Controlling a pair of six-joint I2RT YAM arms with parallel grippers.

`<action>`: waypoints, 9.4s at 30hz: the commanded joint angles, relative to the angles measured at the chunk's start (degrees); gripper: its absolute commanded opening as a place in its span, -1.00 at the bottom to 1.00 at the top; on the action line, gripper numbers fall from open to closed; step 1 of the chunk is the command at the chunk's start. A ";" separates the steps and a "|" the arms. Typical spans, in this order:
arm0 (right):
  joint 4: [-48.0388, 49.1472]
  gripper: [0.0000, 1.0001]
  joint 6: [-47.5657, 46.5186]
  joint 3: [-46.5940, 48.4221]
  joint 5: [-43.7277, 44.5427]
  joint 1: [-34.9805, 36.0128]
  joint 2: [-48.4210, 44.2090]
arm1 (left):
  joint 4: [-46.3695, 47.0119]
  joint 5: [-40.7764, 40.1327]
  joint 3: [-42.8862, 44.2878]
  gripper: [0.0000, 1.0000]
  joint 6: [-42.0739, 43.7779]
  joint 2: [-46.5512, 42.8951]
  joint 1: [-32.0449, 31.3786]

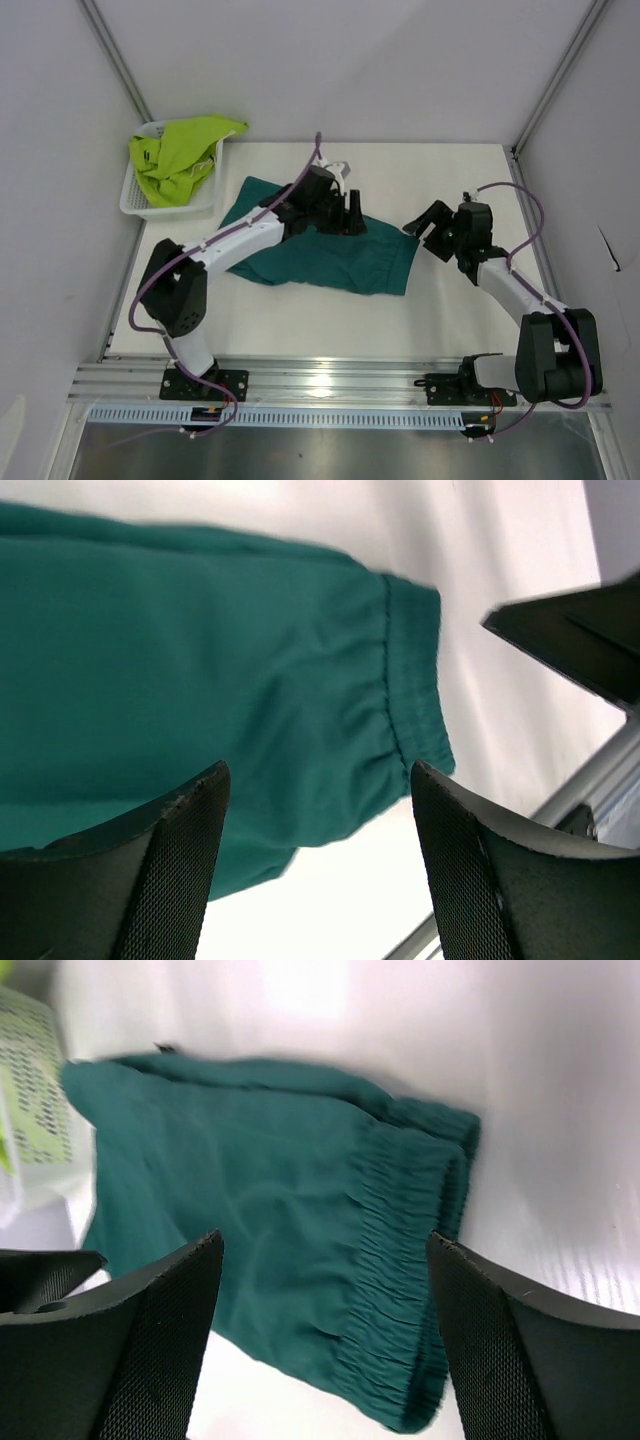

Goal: Fold and stack the shorts
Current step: Fold the shorts

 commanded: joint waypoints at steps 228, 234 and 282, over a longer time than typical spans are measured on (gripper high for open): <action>-9.32 -0.98 5.25 -15.37 -2.84 1.15 -8.75 | 4.14 -18.57 -18.60 0.57 4.68 -2.60 -25.12; -13.98 -1.00 3.93 -10.96 -3.99 0.71 -8.12 | -3.68 -37.28 -13.86 0.60 9.78 1.42 -35.67; -14.42 -0.94 1.37 -8.23 -13.30 -1.84 -4.08 | -0.44 -50.84 -2.16 -0.28 29.04 16.38 -40.62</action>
